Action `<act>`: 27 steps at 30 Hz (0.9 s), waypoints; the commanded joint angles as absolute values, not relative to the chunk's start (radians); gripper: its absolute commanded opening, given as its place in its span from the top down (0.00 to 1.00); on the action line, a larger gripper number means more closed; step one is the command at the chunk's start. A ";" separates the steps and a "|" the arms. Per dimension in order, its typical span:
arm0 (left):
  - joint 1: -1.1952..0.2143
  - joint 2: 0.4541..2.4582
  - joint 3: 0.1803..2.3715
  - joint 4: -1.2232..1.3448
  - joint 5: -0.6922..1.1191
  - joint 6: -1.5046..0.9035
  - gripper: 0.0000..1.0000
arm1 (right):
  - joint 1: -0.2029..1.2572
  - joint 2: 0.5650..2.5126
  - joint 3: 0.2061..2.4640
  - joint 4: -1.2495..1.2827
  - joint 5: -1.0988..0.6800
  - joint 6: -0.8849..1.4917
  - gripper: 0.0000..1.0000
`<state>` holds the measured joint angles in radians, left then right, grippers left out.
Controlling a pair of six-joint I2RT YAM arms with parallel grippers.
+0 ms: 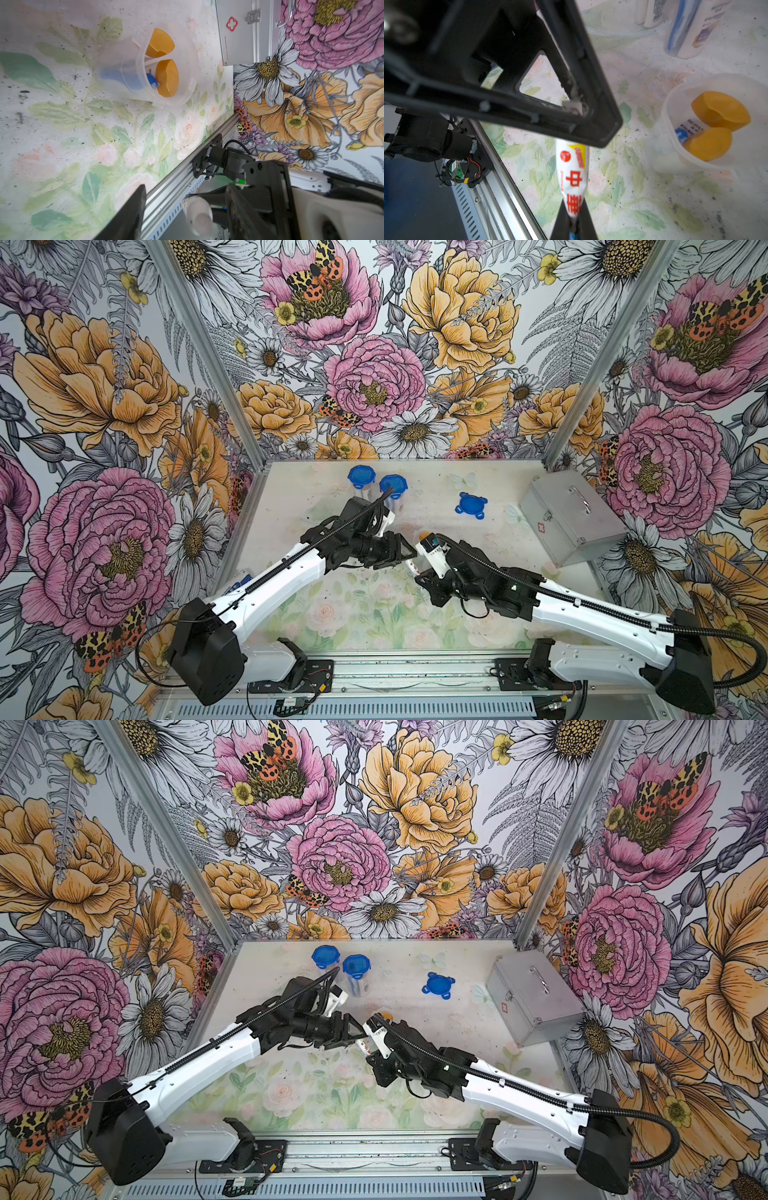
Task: Pack away toiletry kits
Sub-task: Pick up the toiletry item from the center of the board.
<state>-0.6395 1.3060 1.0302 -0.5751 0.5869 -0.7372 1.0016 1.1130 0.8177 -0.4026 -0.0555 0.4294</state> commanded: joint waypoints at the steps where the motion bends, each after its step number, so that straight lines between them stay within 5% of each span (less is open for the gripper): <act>1: -0.649 1.313 1.053 -0.525 0.583 -0.736 0.50 | 0.993 1.109 0.848 -0.382 -0.043 0.431 1.00; 10: -0.669 1.315 1.028 -0.521 0.588 -0.739 0.53 | 0.983 1.140 0.874 -0.361 -0.036 0.438 1.00; 18: -0.668 1.312 1.028 -0.516 0.588 -0.732 0.85 | 0.969 1.149 0.884 -0.361 -0.059 0.437 1.00; 27: -0.666 1.336 1.056 -0.516 0.597 -0.705 1.00 | 0.959 1.153 0.889 -0.363 -0.050 0.437 0.95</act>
